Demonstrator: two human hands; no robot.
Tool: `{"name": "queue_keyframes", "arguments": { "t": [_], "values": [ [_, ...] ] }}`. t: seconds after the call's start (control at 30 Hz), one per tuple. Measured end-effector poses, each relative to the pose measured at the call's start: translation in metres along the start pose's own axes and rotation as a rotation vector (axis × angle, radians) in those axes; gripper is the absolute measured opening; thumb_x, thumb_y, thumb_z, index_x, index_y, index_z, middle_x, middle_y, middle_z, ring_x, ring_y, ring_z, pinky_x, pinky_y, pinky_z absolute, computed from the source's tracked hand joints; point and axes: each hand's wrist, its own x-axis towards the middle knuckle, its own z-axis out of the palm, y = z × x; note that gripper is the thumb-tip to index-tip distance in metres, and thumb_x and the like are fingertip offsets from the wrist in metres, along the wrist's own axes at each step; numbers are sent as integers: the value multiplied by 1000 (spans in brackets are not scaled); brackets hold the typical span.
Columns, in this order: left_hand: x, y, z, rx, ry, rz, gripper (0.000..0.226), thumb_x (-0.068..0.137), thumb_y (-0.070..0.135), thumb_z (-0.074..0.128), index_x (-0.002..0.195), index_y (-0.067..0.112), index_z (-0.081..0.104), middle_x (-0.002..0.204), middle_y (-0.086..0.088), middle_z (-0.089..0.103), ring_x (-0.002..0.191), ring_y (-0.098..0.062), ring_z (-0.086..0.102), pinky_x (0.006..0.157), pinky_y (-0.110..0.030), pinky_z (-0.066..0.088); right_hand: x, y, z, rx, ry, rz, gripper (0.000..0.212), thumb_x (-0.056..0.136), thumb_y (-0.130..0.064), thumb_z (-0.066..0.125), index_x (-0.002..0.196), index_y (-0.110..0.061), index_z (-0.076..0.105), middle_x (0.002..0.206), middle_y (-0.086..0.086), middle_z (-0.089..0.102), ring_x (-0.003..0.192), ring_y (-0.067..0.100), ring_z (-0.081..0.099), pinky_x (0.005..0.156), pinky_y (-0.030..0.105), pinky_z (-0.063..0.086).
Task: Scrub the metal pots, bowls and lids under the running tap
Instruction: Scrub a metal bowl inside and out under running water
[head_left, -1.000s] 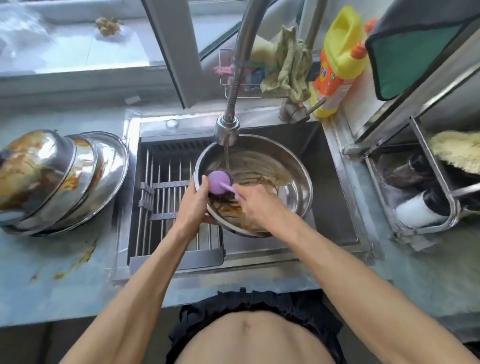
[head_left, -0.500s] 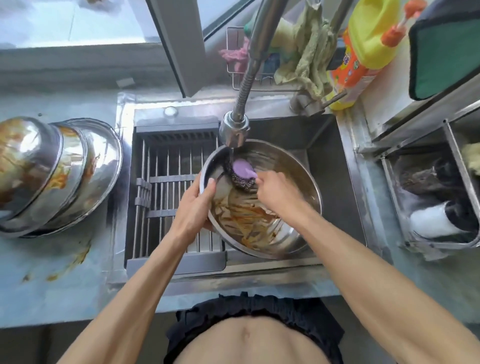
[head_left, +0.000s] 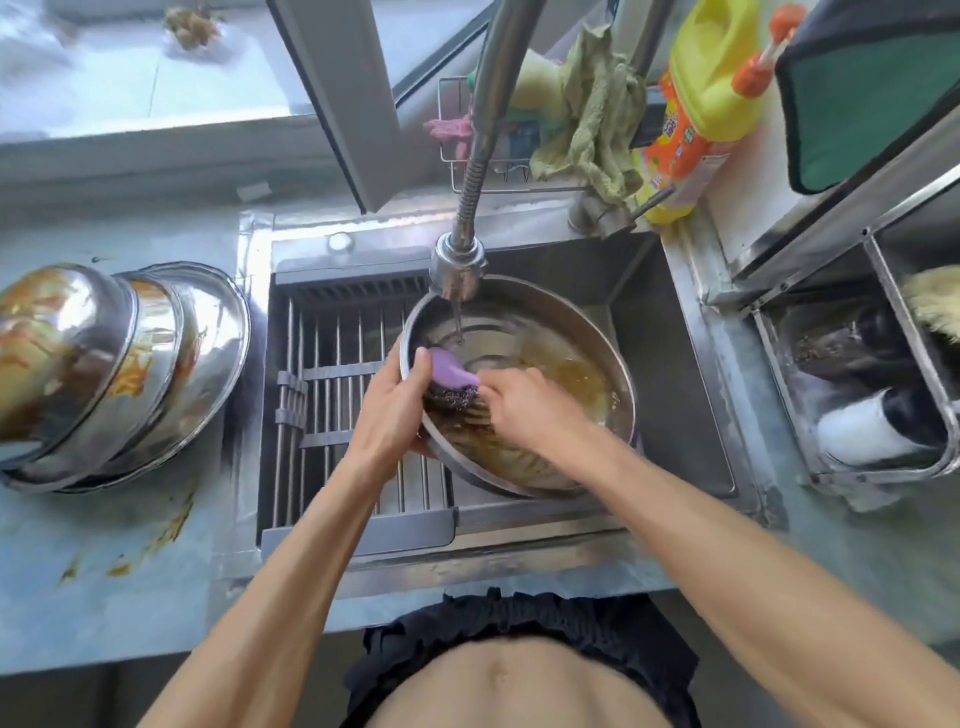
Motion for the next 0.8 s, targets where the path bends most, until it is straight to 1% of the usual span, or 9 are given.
{"name": "queue_keyframes", "arguments": {
  "t": [0.1,0.17,0.27,0.43,0.5,0.57,0.67,0.73,0.8],
  "values": [
    [-3,4,-1,14,-60,-65,29,108,45,41,127,37,61,107,-4,74,74,-25,77,49,-44,59,19,20,-11,9,56,138,24,99,-20,44,113,-19,64,93,5,63,79,27,60,63,35,44],
    [-3,6,-1,22,-60,-100,30,108,46,41,125,36,62,108,-8,75,76,-29,77,51,-45,59,15,10,-4,-21,6,90,21,99,-18,45,108,-19,64,90,4,63,76,23,62,60,35,46],
    [-2,8,-5,45,-56,-111,29,109,44,41,120,32,64,102,-10,76,68,-26,76,47,-39,56,1,2,3,12,-67,-8,20,102,-26,44,97,-21,63,82,2,62,72,22,62,59,33,45],
    [-4,1,-8,51,-89,-148,28,107,45,44,122,33,64,103,-12,77,75,-36,76,52,-49,59,13,39,-10,-85,1,167,26,93,-16,48,112,-15,66,106,14,68,94,34,66,70,34,44],
    [-4,0,-4,64,-100,-163,29,107,45,44,118,28,65,100,-12,78,78,-38,76,57,-57,61,6,26,-1,-103,-37,94,21,95,-17,47,106,-16,65,95,8,67,81,31,63,66,34,46],
    [-4,-2,-2,33,-102,-204,31,107,45,44,117,25,66,99,-12,78,79,-38,76,60,-61,61,-3,15,5,-69,-79,11,18,100,-23,45,104,-20,63,85,3,60,72,26,57,59,32,40],
    [-4,-3,-3,22,-118,-210,32,107,46,45,120,24,65,99,-13,78,75,-37,76,53,-49,60,8,38,-1,-21,-51,101,24,100,-26,45,112,-22,65,99,8,65,86,31,63,66,33,41],
    [-5,-3,-2,50,-111,-193,29,107,45,46,119,26,65,100,-14,77,77,-38,76,55,-52,61,14,51,-4,-22,-33,193,27,95,-22,48,115,-21,66,109,10,66,96,33,64,71,33,42],
    [-4,0,4,83,-113,-171,27,106,45,47,118,28,65,101,-13,77,79,-37,76,60,-59,62,12,41,3,3,-68,166,24,93,-18,49,109,-16,67,97,9,67,83,29,66,63,31,44]
  ]
}}
